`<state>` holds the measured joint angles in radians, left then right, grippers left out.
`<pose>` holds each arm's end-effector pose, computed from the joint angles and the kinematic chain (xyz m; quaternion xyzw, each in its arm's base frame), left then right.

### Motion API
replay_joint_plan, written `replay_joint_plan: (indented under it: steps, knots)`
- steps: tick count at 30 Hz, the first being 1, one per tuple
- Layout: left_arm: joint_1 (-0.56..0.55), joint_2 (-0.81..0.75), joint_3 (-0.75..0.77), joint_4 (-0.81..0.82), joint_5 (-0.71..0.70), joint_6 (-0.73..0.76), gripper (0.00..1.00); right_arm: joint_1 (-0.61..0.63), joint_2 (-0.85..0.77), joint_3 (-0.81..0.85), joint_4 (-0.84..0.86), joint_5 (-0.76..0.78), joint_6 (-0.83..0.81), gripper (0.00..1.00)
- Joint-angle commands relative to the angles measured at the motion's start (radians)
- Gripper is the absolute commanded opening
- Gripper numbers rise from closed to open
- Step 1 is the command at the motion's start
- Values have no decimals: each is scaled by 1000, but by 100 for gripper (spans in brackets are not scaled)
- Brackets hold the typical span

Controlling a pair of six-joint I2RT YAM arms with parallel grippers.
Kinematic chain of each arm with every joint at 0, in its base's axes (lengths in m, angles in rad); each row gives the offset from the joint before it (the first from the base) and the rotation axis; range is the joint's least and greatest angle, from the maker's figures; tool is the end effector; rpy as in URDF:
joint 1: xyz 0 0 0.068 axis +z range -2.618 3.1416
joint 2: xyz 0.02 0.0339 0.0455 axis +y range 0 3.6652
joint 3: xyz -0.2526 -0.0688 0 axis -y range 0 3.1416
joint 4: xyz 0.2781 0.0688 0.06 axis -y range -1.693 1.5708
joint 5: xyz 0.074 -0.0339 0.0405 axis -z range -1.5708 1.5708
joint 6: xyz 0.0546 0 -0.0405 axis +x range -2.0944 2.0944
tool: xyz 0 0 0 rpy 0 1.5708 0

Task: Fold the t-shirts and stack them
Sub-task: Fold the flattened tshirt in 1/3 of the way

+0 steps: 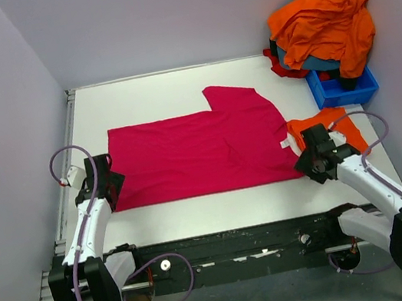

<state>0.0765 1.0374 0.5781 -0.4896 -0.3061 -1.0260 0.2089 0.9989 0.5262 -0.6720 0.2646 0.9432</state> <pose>0.2389 0.0348 0.1590 -0.5325 0.7771 -0.0091 0.3353 0.2090 0.0297 0.1373 0.3738 0.8943 0.0060 0.2460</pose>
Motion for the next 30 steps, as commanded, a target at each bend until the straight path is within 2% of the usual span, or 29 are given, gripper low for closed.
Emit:
replay_joint_plan:
  steps: [1,3,6,11,14,16,22,24,30]
  knots:
    - [0,44,57,113,51,73,72,-5,4,106,84,-13,-193,64]
    - [-1,65,81,183,97,150,75,-5,9,147,211,-68,-293,64]
    - [-1,73,91,282,110,182,81,-3,68,220,349,-154,-381,63]
    - [-21,157,89,483,117,230,88,0,311,458,397,-169,-461,63]
    - [-26,274,166,528,122,282,88,-2,488,624,402,-218,-510,63]
    - [-26,337,221,525,130,325,88,0,636,775,356,-217,-529,61]
    - [-26,461,351,491,121,425,87,0,924,1096,258,-197,-615,61]
    - [-24,502,397,448,127,435,84,-2,1009,1191,223,-186,-632,61]
    - [-18,631,545,333,96,463,84,0,1250,1475,121,-218,-667,61]
